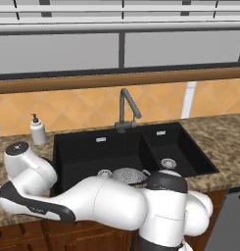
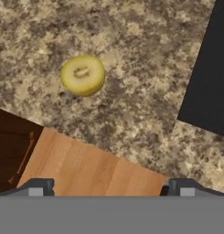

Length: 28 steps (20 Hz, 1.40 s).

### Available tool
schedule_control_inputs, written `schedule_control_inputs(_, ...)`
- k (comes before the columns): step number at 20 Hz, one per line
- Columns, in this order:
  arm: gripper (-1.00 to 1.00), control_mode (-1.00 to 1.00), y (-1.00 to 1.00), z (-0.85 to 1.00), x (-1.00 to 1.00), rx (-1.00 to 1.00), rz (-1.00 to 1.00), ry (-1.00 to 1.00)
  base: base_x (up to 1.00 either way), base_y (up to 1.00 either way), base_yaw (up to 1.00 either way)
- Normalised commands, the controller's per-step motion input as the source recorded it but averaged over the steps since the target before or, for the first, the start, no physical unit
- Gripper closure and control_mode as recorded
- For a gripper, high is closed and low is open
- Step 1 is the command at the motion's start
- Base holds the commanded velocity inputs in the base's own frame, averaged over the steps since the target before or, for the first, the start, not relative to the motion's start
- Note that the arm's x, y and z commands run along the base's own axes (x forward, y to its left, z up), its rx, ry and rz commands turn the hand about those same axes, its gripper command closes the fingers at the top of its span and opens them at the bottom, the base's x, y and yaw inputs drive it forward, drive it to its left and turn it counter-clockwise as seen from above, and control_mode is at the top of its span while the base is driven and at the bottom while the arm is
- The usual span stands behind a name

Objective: Put the colander in the sink, put the kiwi in the colander, and turn on the sink faucet and pour water over the colander.

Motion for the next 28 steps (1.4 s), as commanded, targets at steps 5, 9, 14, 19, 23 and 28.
schedule_control_inputs(5, -1.0, -1.0, 0.01, -0.36, 0.23, 0.0, 0.05, 0.0, 0.0, 0.0, 0.0)
schedule_control_inputs(9, -1.0, -1.0, 0.14, -0.38, 0.27, 0.0, 0.06, 0.01, 0.0, 0.0, 0.0)
schedule_control_inputs(14, -1.0, -1.0, 0.29, -0.21, 0.19, 0.0, 0.06, 0.04, 0.0, 0.0, 0.0)
schedule_control_inputs(19, -1.0, -1.0, 0.32, -0.15, 0.23, 0.0, 0.05, 0.05, 0.0, 0.0, 0.0)
schedule_control_inputs(23, -1.0, -1.0, 0.27, -0.15, 0.24, 0.0, 0.04, 0.03, 0.0, 0.0, 0.0)
schedule_control_inputs(28, -1.0, -1.0, 0.28, -0.19, 0.29, 0.0, 0.03, 0.02, 0.0, 0.0, 0.0)
